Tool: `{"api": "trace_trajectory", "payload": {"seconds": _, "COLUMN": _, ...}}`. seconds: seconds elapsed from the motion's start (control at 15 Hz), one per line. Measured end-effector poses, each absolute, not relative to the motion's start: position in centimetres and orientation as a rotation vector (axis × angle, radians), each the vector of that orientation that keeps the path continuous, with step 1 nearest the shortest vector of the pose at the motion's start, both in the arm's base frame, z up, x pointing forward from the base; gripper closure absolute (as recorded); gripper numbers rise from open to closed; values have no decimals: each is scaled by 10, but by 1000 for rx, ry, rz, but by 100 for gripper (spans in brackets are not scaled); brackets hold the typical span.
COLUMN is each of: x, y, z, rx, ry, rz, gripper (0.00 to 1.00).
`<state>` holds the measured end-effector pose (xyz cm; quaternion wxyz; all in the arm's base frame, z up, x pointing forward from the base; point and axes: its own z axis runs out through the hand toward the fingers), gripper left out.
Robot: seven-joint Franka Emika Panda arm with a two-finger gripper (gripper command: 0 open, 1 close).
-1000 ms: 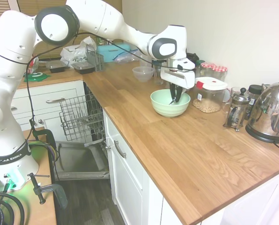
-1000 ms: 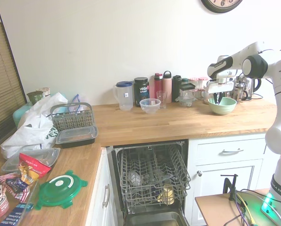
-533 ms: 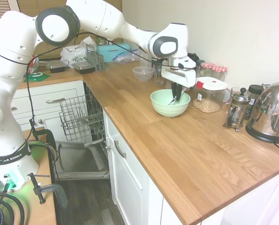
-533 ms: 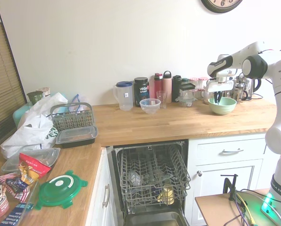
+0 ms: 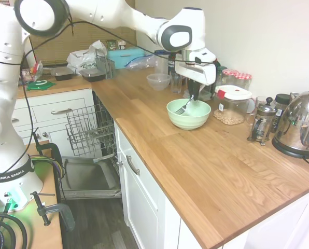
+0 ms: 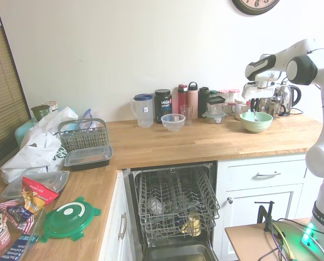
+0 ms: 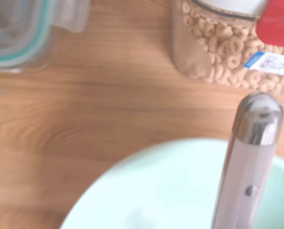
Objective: Put the fork in the dishwasher
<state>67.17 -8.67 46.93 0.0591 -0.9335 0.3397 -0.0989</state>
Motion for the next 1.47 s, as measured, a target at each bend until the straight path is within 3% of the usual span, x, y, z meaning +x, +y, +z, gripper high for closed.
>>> {"api": "trace_trajectory", "payload": {"seconds": 0.4, "x": 584, "y": -5, "z": 540, "rx": -2849, "ry": 825, "rz": -438, "gripper": 100}}
{"api": "trace_trajectory", "payload": {"seconds": 0.6, "x": 526, "y": 56, "z": 550, "rx": -2901, "ry": 744, "rz": -499, "gripper": 100}}
{"api": "trace_trajectory", "payload": {"seconds": 1.2, "x": 338, "y": 252, "z": 431, "rx": -3094, "ry": 471, "rz": -675, "gripper": 100}}
{"api": "trace_trajectory", "payload": {"seconds": 1.47, "x": 286, "y": 325, "z": 399, "rx": -3136, "ry": 376, "rz": -786, "gripper": 100}}
